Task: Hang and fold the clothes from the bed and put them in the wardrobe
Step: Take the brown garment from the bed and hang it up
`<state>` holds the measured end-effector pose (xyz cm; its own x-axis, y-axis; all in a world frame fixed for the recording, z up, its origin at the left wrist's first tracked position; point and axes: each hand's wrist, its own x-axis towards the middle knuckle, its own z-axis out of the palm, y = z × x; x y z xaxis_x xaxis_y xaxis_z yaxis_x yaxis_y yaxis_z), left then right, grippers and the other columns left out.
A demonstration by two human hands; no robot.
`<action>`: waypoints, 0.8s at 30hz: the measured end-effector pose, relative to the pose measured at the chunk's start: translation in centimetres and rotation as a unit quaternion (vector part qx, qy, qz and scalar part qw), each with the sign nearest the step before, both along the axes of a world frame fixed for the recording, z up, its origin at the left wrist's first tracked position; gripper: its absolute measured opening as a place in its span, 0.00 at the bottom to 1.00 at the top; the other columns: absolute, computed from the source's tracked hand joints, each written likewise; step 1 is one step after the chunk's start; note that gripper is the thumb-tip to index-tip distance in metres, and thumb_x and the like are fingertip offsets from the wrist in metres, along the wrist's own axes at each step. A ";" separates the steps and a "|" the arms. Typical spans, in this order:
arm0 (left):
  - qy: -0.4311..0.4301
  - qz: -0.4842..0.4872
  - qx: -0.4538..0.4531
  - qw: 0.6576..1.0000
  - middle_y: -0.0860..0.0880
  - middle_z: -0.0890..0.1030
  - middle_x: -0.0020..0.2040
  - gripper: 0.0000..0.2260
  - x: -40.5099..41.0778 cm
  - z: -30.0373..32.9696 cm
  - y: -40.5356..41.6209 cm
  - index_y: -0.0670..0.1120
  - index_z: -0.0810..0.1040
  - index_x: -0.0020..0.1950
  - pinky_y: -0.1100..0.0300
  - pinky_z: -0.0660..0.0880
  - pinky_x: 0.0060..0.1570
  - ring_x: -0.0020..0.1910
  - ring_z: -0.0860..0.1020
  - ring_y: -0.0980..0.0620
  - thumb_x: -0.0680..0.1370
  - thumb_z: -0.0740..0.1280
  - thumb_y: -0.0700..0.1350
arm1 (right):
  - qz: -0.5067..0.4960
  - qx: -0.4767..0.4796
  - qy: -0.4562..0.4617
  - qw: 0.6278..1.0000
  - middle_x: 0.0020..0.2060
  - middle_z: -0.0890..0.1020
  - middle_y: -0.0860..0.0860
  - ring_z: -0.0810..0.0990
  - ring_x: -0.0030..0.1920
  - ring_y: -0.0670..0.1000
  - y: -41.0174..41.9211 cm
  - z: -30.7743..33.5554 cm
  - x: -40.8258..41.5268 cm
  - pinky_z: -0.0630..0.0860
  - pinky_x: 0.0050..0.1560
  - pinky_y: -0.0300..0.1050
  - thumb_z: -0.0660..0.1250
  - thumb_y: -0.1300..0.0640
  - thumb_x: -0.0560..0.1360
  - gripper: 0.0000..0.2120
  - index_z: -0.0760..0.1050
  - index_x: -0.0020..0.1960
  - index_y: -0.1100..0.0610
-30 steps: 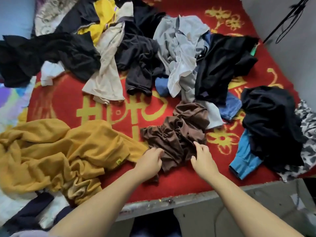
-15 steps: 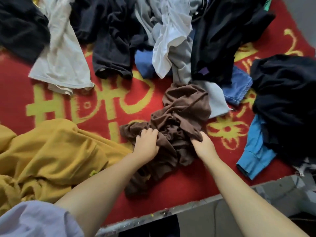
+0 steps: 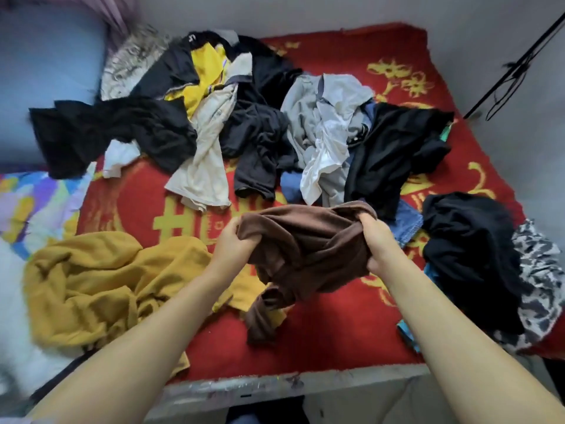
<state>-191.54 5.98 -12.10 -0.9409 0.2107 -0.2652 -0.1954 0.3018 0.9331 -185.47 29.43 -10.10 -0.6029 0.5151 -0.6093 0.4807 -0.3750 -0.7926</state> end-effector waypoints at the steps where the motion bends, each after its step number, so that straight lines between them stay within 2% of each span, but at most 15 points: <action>1: 0.019 0.016 0.019 1.000 0.52 0.80 0.45 0.14 0.1 2.1 -0.8 0.51 0.75 0.49 0.66 0.74 0.45 0.44 0.78 0.60 0.75 0.64 0.32 | 0.023 -0.002 0.005 1.000 0.39 0.84 0.54 0.83 0.38 0.52 -0.4 2.1 -0.3 0.79 0.38 0.43 0.62 0.55 0.78 0.10 0.80 0.51 0.58; 3: 0.056 0.040 0.047 0.997 0.53 0.80 0.44 0.16 0.7 5.7 -2.8 0.51 0.76 0.49 0.71 0.74 0.42 0.41 0.79 0.65 0.74 0.63 0.30 | 0.068 -0.027 0.022 0.997 0.46 0.83 0.59 0.82 0.43 0.56 -1.1 5.7 -0.5 0.79 0.44 0.46 0.63 0.53 0.78 0.14 0.79 0.57 0.60; 5: 0.081 0.068 0.065 0.992 0.51 0.81 0.45 0.15 1.8 8.2 -5.4 0.50 0.77 0.51 0.69 0.75 0.44 0.43 0.80 0.64 0.75 0.63 0.31 | 0.118 -0.072 0.037 0.990 0.49 0.82 0.60 0.81 0.47 0.57 -1.9 9.1 -0.2 0.79 0.48 0.48 0.64 0.51 0.78 0.16 0.78 0.59 0.60; 8: 0.078 0.155 0.109 0.979 0.45 0.82 0.52 0.09 3.4 10.8 -9.7 0.47 0.78 0.55 0.54 0.77 0.53 0.51 0.80 0.51 0.78 0.65 0.38 | 0.170 -0.156 0.070 0.970 0.42 0.82 0.56 0.81 0.42 0.53 -3.3 14.0 0.9 0.80 0.45 0.45 0.62 0.51 0.78 0.11 0.78 0.49 0.57; 9: 0.063 0.195 0.140 0.969 0.45 0.82 0.53 0.08 3.9 11.5 -11.2 0.47 0.78 0.56 0.53 0.77 0.53 0.52 0.80 0.49 0.79 0.65 0.40 | 0.172 -0.177 0.081 0.966 0.40 0.83 0.56 0.82 0.40 0.53 -3.8 15.4 1.3 0.81 0.43 0.44 0.61 0.51 0.79 0.12 0.78 0.47 0.58; 13: 0.023 0.317 0.251 0.914 0.47 0.81 0.50 0.12 5.6 14.3 -15.9 0.42 0.75 0.63 0.61 0.78 0.41 0.47 0.80 0.53 0.81 0.62 0.44 | 0.180 -0.222 0.114 0.951 0.45 0.82 0.59 0.82 0.42 0.54 -7.2 20.7 2.6 0.80 0.49 0.48 0.59 0.56 0.80 0.14 0.76 0.57 0.66; 15: 0.021 0.291 0.237 0.927 0.47 0.80 0.46 0.10 6.7 15.8 -17.1 0.43 0.76 0.60 0.63 0.75 0.35 0.42 0.80 0.55 0.81 0.61 0.43 | 0.184 -0.268 0.142 0.935 0.38 0.83 0.59 0.84 0.36 0.54 -9.9 23.0 3.3 0.82 0.41 0.48 0.58 0.59 0.81 0.13 0.76 0.51 0.68; 16: 0.024 0.260 0.205 0.943 0.47 0.80 0.46 0.09 7.5 16.5 -17.3 0.45 0.77 0.58 0.62 0.74 0.32 0.41 0.80 0.55 0.82 0.60 0.43 | 0.182 -0.289 0.157 0.927 0.36 0.83 0.59 0.84 0.34 0.54 -11.4 24.1 3.6 0.82 0.37 0.48 0.58 0.60 0.81 0.13 0.76 0.47 0.68; 17: 0.028 0.228 0.159 0.960 0.47 0.80 0.48 0.09 8.3 17.1 -17.4 0.46 0.76 0.59 0.61 0.73 0.34 0.43 0.79 0.53 0.82 0.59 0.42 | 0.183 -0.304 0.171 0.919 0.34 0.83 0.59 0.84 0.33 0.54 -12.9 25.0 3.8 0.82 0.35 0.47 0.58 0.61 0.81 0.13 0.76 0.45 0.68; 19: 0.062 0.184 0.047 0.980 0.46 0.78 0.58 0.14 10.3 17.7 -17.3 0.47 0.72 0.66 0.57 0.74 0.49 0.55 0.76 0.50 0.80 0.61 0.40 | 0.204 -0.323 0.190 0.904 0.34 0.82 0.57 0.83 0.33 0.53 -15.9 26.7 4.6 0.82 0.36 0.46 0.58 0.61 0.80 0.12 0.76 0.43 0.66; 21: 0.134 0.155 -0.028 0.978 0.48 0.72 0.65 0.20 13.2 18.6 -17.3 0.48 0.67 0.70 0.55 0.69 0.63 0.64 0.71 0.52 0.79 0.65 0.43 | 0.212 -0.341 0.201 0.894 0.31 0.82 0.57 0.83 0.31 0.53 -18.9 28.2 5.5 0.81 0.31 0.46 0.59 0.61 0.79 0.11 0.75 0.42 0.65; 22: 0.171 0.120 -0.021 0.978 0.50 0.71 0.66 0.21 14.8 19.1 -17.4 0.50 0.67 0.70 0.56 0.68 0.65 0.66 0.70 0.55 0.78 0.67 0.46 | 0.211 -0.349 0.206 0.889 0.30 0.82 0.57 0.83 0.29 0.53 -20.5 28.8 6.2 0.80 0.27 0.45 0.60 0.62 0.79 0.11 0.75 0.41 0.64; 24: 0.198 0.012 0.015 0.980 0.57 0.76 0.61 0.22 18.3 20.0 -17.8 0.53 0.69 0.66 0.68 0.69 0.60 0.61 0.73 0.65 0.74 0.70 0.49 | 0.217 -0.355 0.211 0.884 0.29 0.82 0.58 0.82 0.27 0.54 -23.6 29.6 7.9 0.78 0.24 0.44 0.61 0.62 0.79 0.10 0.75 0.40 0.64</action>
<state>-173.26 -11.83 7.91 -0.9734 0.1900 0.1283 0.1778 0.2720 0.9457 -177.62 5.84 19.46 -0.9010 -0.2439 -0.3586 0.4190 -0.7032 -0.5744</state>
